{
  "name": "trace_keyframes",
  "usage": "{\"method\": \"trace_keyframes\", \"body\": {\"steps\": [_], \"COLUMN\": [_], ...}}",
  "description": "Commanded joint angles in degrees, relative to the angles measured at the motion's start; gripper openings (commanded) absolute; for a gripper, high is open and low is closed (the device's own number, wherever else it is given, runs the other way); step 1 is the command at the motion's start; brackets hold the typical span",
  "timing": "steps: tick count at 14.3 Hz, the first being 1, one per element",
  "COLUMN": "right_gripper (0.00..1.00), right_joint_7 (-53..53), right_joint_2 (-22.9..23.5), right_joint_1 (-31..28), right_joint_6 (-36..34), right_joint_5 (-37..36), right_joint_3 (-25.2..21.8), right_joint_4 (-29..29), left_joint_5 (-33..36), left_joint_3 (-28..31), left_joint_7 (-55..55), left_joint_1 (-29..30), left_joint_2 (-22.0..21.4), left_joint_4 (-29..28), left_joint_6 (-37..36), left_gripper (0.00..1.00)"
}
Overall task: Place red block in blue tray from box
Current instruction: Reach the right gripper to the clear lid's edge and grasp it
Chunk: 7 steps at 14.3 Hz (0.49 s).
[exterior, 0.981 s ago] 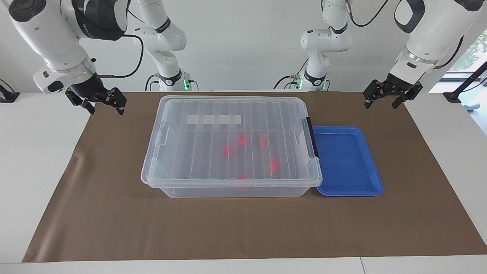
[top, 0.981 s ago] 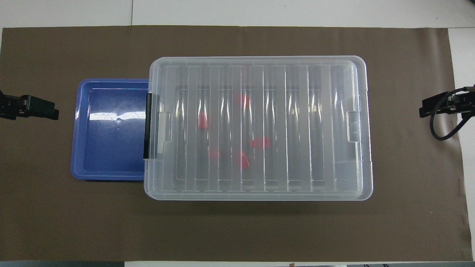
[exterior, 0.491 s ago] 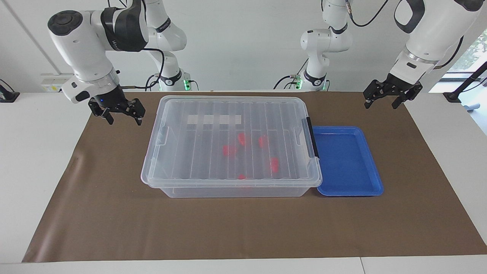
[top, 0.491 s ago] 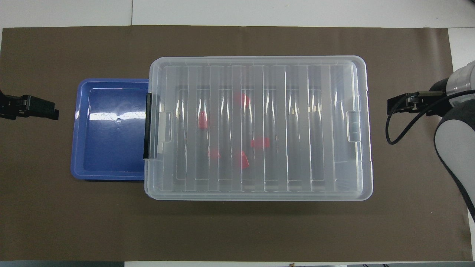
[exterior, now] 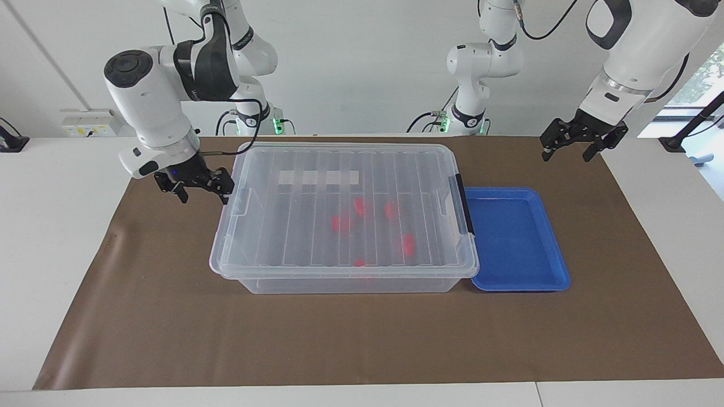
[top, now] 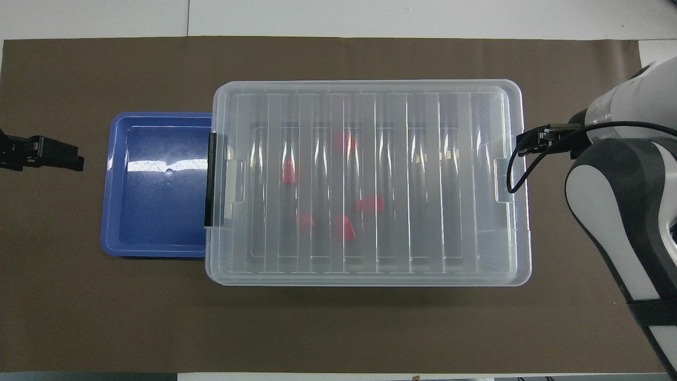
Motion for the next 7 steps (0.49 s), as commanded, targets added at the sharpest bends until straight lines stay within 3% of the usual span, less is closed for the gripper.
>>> {"method": "trace_keyframes", "body": {"steps": [1, 7], "right_gripper": [1.0, 1.0], "right_joint_7": [0.92, 0.22], "right_joint_2": [-0.28, -0.54], "right_joint_1": [-0.47, -1.35], "right_joint_6": [2.99, 4.76], "right_joint_5": [0.74, 0.74], "right_joint_3": [1.05, 2.37], "right_joint_4": [-2.86, -6.56], "left_joint_5": [-0.74, -0.74], "left_joint_3": [0.68, 0.68], "left_joint_7": [0.58, 0.58], "left_joint_1": [-0.29, -0.29], "left_joint_2": [-0.27, -0.27], "left_joint_4": [-0.09, -0.09], "left_joint_6": [-0.85, -0.85], "left_gripper": [1.0, 1.0]}}
